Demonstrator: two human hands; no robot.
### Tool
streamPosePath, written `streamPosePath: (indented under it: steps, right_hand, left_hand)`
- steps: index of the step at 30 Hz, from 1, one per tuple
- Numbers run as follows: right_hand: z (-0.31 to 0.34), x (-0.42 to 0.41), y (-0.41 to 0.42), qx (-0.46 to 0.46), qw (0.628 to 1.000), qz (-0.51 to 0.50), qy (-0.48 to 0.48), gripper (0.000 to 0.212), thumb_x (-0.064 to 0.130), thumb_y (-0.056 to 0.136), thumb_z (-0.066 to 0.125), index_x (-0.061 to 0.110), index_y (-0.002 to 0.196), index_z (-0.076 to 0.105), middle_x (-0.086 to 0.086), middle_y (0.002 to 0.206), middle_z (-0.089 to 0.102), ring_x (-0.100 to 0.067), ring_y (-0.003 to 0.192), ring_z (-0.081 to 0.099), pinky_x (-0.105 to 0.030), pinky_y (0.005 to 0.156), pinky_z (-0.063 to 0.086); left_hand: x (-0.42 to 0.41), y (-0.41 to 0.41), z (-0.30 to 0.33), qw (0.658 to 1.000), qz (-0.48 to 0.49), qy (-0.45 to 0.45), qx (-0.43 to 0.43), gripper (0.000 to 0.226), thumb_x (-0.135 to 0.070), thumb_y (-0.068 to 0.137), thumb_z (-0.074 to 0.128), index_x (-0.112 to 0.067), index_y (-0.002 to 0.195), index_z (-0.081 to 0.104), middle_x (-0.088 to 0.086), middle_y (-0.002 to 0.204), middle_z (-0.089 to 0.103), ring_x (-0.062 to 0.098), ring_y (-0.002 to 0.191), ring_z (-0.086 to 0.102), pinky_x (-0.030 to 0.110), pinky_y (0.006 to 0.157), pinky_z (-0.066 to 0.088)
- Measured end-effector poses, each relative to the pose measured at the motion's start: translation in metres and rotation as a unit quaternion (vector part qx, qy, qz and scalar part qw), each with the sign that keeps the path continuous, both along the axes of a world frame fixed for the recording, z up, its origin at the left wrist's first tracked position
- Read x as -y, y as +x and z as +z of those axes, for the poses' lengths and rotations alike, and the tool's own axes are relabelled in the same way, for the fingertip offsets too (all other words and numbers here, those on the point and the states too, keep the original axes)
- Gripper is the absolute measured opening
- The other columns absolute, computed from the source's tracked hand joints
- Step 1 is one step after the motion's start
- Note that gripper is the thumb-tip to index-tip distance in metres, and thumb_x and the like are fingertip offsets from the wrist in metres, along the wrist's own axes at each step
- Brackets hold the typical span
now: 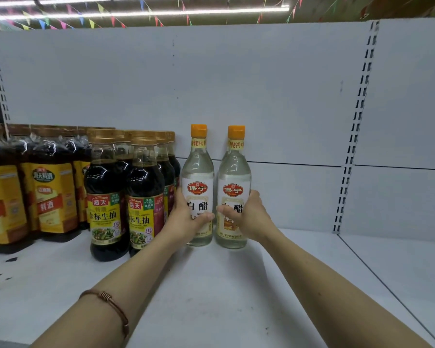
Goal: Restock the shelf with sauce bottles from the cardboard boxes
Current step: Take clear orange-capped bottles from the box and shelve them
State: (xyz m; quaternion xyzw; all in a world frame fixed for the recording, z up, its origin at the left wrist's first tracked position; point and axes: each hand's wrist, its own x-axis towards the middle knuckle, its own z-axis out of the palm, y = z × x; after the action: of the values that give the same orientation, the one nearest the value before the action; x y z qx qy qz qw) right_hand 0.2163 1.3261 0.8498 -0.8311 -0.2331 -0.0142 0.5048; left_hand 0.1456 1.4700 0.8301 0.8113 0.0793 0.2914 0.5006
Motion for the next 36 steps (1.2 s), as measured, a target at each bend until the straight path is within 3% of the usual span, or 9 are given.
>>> streamPosePath:
  steps: [6, 10, 13, 16, 20, 24, 26, 30, 36]
  right_hand:
    - [-0.002, -0.002, 0.002, 0.003, 1.0, -0.006, 0.0, 0.067, 0.045, 0.082, 0.073, 0.017, 0.128, 0.034, -0.004, 0.13, 0.052, -0.029, 0.114, 0.058, -0.048, 0.094, 0.051]
    - [0.001, 0.001, -0.004, -0.039, 0.999, -0.008, 0.019, 0.078, 0.042, 0.08, 0.076, 0.012, 0.134, 0.029, -0.008, 0.135, 0.05, -0.03, 0.12, 0.055, -0.047, 0.098, 0.05]
    - [0.005, 0.012, -0.017, -0.071, 0.996, -0.008, 0.051, 0.11, 0.044, 0.075, 0.08, 0.008, 0.15, 0.007, -0.011, 0.152, 0.033, -0.031, 0.137, 0.04, -0.049, 0.109, 0.04]
    - [0.012, 0.031, -0.038, -0.051, 0.997, -0.017, 0.057, 0.106, 0.043, 0.082, 0.073, 0.006, 0.154, 0.004, -0.01, 0.16, 0.013, -0.029, 0.145, 0.026, -0.042, 0.114, 0.032]
    - [0.026, 0.054, -0.081, -0.017, 0.999, -0.005, 0.049, 0.087, 0.043, 0.088, 0.067, 0.009, 0.151, 0.019, -0.006, 0.155, 0.024, -0.021, 0.136, 0.037, -0.033, 0.105, 0.038]
    - [0.032, 0.061, -0.139, 0.011, 0.999, 0.026, 0.04, 0.06, 0.037, 0.09, 0.066, 0.009, 0.138, 0.042, 0.004, 0.121, 0.052, -0.001, 0.092, 0.052, -0.005, 0.061, 0.041]
    - [0.032, 0.06, -0.166, 0.034, 0.999, 0.023, 0.032, 0.055, 0.038, 0.09, 0.066, 0.01, 0.134, 0.047, 0.004, 0.121, 0.053, -0.006, 0.098, 0.056, -0.011, 0.067, 0.045]
    - [0.022, 0.056, -0.213, 0.06, 0.998, 0.018, 0.028, 0.041, 0.041, 0.09, 0.064, 0.014, 0.12, 0.059, 0.0, 0.12, 0.063, -0.013, 0.11, 0.06, -0.029, 0.093, 0.049]
    - [0.002, 0.035, -0.29, 0.101, 0.988, 0.113, -0.005, 0.021, 0.039, 0.091, 0.063, 0.023, 0.105, 0.062, 0.012, 0.101, 0.066, -0.002, 0.096, 0.063, -0.017, 0.081, 0.051]
  left_hand:
    - [-0.001, 0.001, -0.003, 1.0, 0.009, -0.012, -0.011, 0.095, -0.015, 0.083, 0.073, -0.022, 0.15, 0.006, 0.001, 0.14, 0.047, 0.02, 0.126, 0.05, 0.037, 0.101, 0.045]
    - [0.0, 0.0, 0.001, 0.999, 0.007, -0.009, -0.037, 0.111, -0.026, 0.085, 0.07, -0.028, 0.149, -0.02, 0.002, 0.157, 0.024, 0.024, 0.142, 0.03, 0.05, 0.113, 0.032]
    - [0.004, -0.007, 0.004, 0.996, 0.013, 0.0, -0.084, 0.108, -0.034, 0.091, 0.061, -0.026, 0.144, -0.033, -0.001, 0.162, 0.005, 0.026, 0.147, 0.015, 0.05, 0.117, 0.022]
    - [0.009, -0.015, 0.005, 0.997, -0.001, -0.024, -0.074, 0.102, -0.033, 0.093, 0.058, -0.03, 0.144, -0.031, -0.001, 0.162, 0.008, 0.026, 0.147, 0.016, 0.052, 0.117, 0.02]
    - [0.024, -0.037, 0.008, 0.998, 0.021, -0.033, -0.051, 0.09, -0.031, 0.092, 0.058, -0.031, 0.151, -0.01, 0.0, 0.158, 0.022, 0.028, 0.145, 0.022, 0.054, 0.116, 0.021]
    - [0.047, -0.085, 0.014, 0.998, 0.026, 0.026, -0.053, 0.059, -0.028, 0.091, 0.058, -0.02, 0.144, 0.034, 0.004, 0.139, 0.039, 0.025, 0.127, 0.044, 0.042, 0.106, 0.039]
    - [0.053, -0.113, 0.018, 0.995, 0.016, 0.08, -0.05, 0.05, -0.022, 0.093, 0.057, -0.013, 0.14, 0.044, 0.009, 0.139, 0.044, 0.022, 0.124, 0.047, 0.036, 0.104, 0.04]
    - [0.049, -0.183, 0.019, 0.996, -0.009, 0.084, -0.011, 0.02, -0.015, 0.093, 0.058, -0.016, 0.11, 0.066, -0.002, 0.106, 0.066, 0.008, 0.09, 0.057, 0.018, 0.073, 0.042]
    - [0.027, -0.297, -0.023, 0.996, 0.004, 0.094, -0.002, 0.02, -0.013, 0.089, 0.06, -0.026, 0.103, 0.063, -0.015, 0.102, 0.061, 0.002, 0.088, 0.059, 0.007, 0.067, 0.044]
